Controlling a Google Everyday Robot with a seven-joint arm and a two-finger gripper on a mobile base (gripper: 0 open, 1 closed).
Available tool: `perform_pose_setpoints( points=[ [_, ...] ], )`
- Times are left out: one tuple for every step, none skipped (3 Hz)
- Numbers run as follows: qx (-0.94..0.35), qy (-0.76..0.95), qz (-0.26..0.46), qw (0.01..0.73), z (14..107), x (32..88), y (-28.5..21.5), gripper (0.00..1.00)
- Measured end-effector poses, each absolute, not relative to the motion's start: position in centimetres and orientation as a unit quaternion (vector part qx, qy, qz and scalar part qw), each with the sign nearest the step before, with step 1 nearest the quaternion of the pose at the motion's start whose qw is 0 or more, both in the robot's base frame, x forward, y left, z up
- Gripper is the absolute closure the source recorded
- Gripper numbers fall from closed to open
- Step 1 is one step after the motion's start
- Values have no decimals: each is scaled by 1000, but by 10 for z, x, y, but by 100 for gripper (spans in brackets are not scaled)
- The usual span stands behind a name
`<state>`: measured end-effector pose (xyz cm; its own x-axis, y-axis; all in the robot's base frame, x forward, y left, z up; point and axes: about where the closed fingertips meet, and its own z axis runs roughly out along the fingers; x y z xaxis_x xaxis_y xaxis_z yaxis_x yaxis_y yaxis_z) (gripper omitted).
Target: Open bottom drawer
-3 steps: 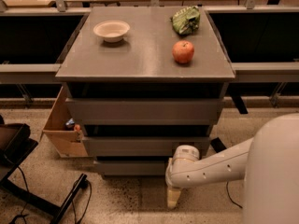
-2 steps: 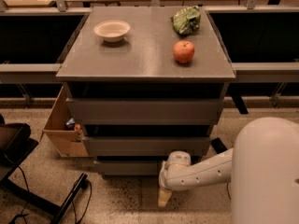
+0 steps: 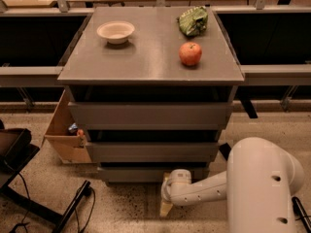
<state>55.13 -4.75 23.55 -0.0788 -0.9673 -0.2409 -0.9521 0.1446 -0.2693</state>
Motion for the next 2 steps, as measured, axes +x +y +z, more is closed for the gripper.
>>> perform_pose_setpoints(
  points=[
    [-656,729,-31,192,207,583,-49,0],
    [-657,728,-51,188,192,625,-61,0]
  ],
)
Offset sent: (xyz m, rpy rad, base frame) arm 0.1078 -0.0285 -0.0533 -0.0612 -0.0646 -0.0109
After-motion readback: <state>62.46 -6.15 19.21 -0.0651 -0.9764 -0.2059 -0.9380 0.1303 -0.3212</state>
